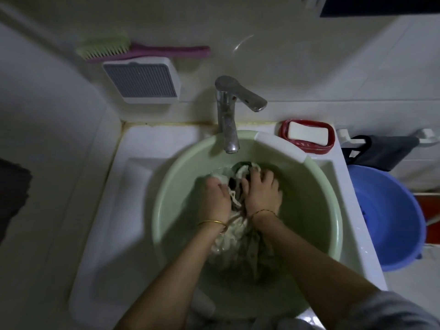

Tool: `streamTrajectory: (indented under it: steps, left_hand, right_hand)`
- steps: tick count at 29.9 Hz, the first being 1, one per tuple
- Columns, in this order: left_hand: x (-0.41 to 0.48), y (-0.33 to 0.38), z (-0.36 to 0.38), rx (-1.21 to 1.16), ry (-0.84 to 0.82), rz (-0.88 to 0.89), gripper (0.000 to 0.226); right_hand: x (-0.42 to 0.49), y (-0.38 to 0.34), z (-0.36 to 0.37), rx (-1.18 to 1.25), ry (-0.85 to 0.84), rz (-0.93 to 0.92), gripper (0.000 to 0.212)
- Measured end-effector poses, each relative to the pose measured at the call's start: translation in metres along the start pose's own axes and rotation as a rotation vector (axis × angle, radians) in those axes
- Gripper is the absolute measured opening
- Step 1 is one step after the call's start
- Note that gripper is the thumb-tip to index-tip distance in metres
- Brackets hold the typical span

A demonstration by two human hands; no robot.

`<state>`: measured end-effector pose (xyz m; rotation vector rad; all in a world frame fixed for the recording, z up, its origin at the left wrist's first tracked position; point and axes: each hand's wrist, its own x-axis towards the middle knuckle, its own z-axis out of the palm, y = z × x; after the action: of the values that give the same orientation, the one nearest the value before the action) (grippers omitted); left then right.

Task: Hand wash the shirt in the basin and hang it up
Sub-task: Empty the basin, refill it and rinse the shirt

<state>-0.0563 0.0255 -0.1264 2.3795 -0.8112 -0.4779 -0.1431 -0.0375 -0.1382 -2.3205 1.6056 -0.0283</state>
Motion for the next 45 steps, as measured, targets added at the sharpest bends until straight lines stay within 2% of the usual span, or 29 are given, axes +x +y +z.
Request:
streamTrajectory:
  steps: [2,4,6,7,8,10,12,13,14,15,16,17,19,22,26,28,29,31,32,35,37,39,40,43,45]
  left_hand:
    - [-0.002,-0.011,0.011,0.229,-0.109,0.033,0.043]
    - [-0.009,-0.022,0.021,0.429,-0.235,0.083,0.055]
    - [-0.009,-0.039,0.029,0.514,-0.308,0.081,0.052]
    - [-0.006,-0.047,0.030,0.534,-0.316,0.087,0.048]
    - [-0.004,-0.052,0.029,0.469,-0.260,0.049,0.041]
    - [-0.003,-0.051,0.027,0.119,-0.095,-0.107,0.030]
    - [-0.003,-0.039,0.020,-0.225,-0.021,-0.209,0.021]
    - [0.003,-0.036,0.019,-0.436,-0.018,-0.302,0.019]
    - [0.009,-0.026,0.014,-0.705,-0.031,-0.439,0.020]
    - [0.015,-0.020,0.010,-0.933,-0.068,-0.593,0.028]
    - [0.017,-0.016,0.006,-1.066,-0.117,-0.700,0.039]
    - [0.018,-0.011,0.002,-1.151,-0.189,-0.759,0.047]
    - [0.014,-0.011,0.001,-1.225,-0.290,-0.760,0.047]
    - [0.000,-0.007,-0.001,-1.101,-0.445,-0.752,0.038]
    - [-0.010,0.020,-0.002,-0.732,-0.497,-0.578,0.035]
    - [-0.007,0.027,-0.004,-0.495,-0.490,-0.394,0.035]
    - [-0.003,0.024,-0.004,-0.410,-0.408,-0.295,0.034]
    - [0.007,0.012,-0.007,-0.220,-0.230,-0.146,0.029]
    - [0.008,0.005,-0.007,-0.095,-0.204,-0.076,0.030]
    - [-0.001,-0.018,0.005,0.357,-0.365,0.130,0.056]
    - [-0.003,-0.036,0.012,0.564,-0.435,0.167,0.062]
    - [0.000,-0.044,0.006,0.596,-0.442,0.137,0.063]
    - [-0.001,-0.044,0.001,0.551,-0.416,0.105,0.064]
    - [-0.013,-0.036,-0.014,0.277,-0.355,-0.080,0.075]
    - [-0.020,-0.032,-0.019,0.277,-0.492,-0.171,0.090]
  right_hand:
    - [-0.012,0.004,0.016,-0.187,-0.041,-0.149,0.055]
    - [-0.018,0.007,0.035,-0.323,-0.100,-0.426,0.061]
    - [-0.012,0.013,0.041,-0.465,-0.195,-0.618,0.061]
    - [-0.006,0.015,0.041,-0.503,-0.182,-0.630,0.060]
    - [-0.001,0.017,0.040,-0.498,-0.092,-0.569,0.058]
    - [-0.003,0.014,0.038,-0.339,0.033,-0.306,0.049]
    - [-0.005,0.002,0.032,0.182,0.001,0.012,0.033]
    - [-0.005,-0.007,0.027,0.465,-0.085,0.152,0.027]
    - [-0.006,-0.014,0.021,0.640,-0.165,0.196,0.027]
    - [-0.011,-0.020,0.012,0.719,-0.190,0.140,0.027]
    - [-0.018,-0.027,0.002,0.749,-0.175,0.080,0.025]
    - [-0.024,-0.032,-0.006,0.743,-0.153,0.039,0.027]
    - [-0.035,-0.038,-0.021,0.644,-0.146,-0.018,0.033]
    - [-0.035,-0.043,-0.032,0.440,-0.122,-0.092,0.032]
    - [-0.006,-0.028,-0.028,0.322,-0.089,0.033,0.028]
    - [0.007,-0.014,-0.026,0.240,-0.026,0.084,0.031]
    - [0.009,-0.008,-0.025,0.172,0.011,0.071,0.033]
    - [0.006,0.002,-0.022,0.036,-0.011,-0.003,0.041]
    - [-0.001,0.004,-0.017,-0.019,-0.065,-0.052,0.048]
    - [-0.022,0.009,0.012,-0.175,-0.170,-0.209,0.067]
    - [-0.024,0.013,0.026,-0.322,-0.202,-0.345,0.072]
    - [-0.014,0.021,0.025,-0.435,-0.241,-0.470,0.071]
    - [-0.008,0.025,0.022,-0.443,-0.252,-0.463,0.070]
    - [-0.008,0.017,0.013,-0.336,-0.248,-0.246,0.071]
    - [-0.022,0.007,0.009,-0.284,-0.241,-0.203,0.072]
